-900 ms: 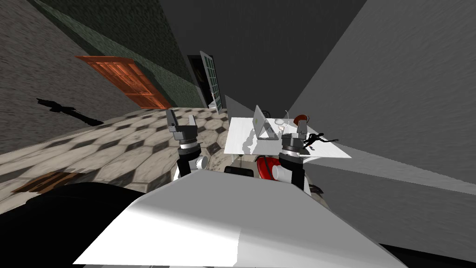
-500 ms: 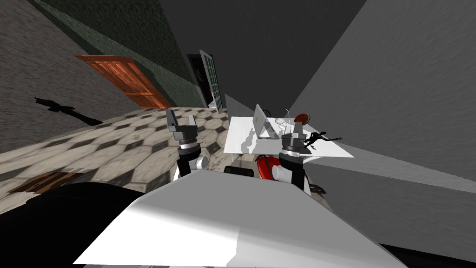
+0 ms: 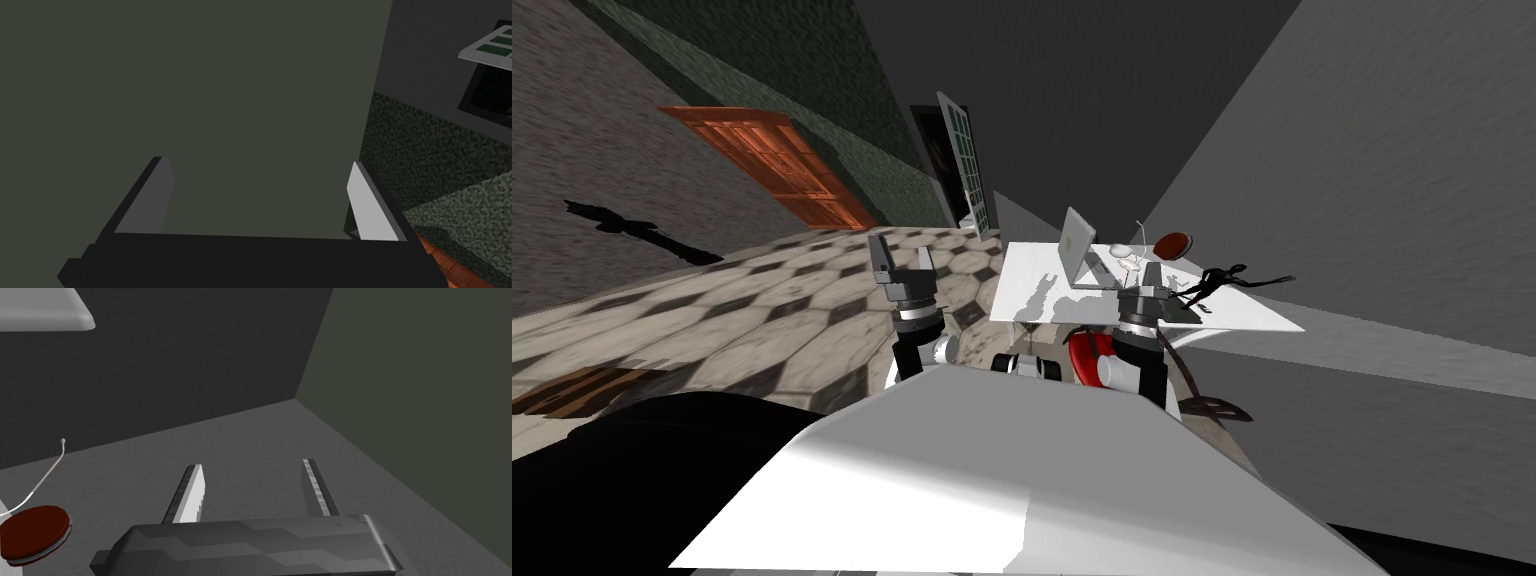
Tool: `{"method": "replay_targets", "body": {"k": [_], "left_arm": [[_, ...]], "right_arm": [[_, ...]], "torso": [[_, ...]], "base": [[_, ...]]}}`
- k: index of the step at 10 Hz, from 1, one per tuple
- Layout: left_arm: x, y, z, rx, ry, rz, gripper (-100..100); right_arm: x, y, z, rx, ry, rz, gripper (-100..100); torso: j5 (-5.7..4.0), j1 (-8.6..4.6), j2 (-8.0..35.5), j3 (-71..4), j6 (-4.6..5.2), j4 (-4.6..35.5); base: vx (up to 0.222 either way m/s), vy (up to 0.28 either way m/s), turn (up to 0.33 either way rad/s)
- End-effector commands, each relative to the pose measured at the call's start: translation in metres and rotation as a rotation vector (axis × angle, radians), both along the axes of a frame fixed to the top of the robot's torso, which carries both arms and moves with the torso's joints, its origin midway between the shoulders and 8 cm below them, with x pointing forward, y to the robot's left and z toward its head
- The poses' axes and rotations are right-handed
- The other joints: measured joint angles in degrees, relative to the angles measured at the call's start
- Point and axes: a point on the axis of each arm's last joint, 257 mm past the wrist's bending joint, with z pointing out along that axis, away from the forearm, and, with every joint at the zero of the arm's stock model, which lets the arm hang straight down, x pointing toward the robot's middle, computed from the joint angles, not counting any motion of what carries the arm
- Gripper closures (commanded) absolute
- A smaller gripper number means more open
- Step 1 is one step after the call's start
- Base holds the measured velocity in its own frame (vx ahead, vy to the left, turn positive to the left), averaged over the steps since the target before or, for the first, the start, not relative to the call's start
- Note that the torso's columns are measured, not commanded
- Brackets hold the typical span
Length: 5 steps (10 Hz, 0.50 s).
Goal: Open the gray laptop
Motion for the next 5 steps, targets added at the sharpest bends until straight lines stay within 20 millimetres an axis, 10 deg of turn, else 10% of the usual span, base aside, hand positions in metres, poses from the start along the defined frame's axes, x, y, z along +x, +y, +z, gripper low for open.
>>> {"method": "replay_targets", "body": {"k": [1,5], "left_arm": [[0.000,0.000,0.000,0.000,0.000,0.000,0],[0.000,0.000,0.000,0.000,0.001,0.000,0]], "right_arm": [[0.002,0.002,-0.006,-0.047,0.022,0.009,-100],[0.010,-0.007,-0.039,-0.206,0.119,-0.001,-100]], "torso": [[0.00,0.00,4.23,-8.46,0.00,4.23],[0.01,0.05,6.89,-13.82,-0.01,6.90]], "base": [[0.003,0.008,0.047],[-0.008,0.025,0.089]]}}
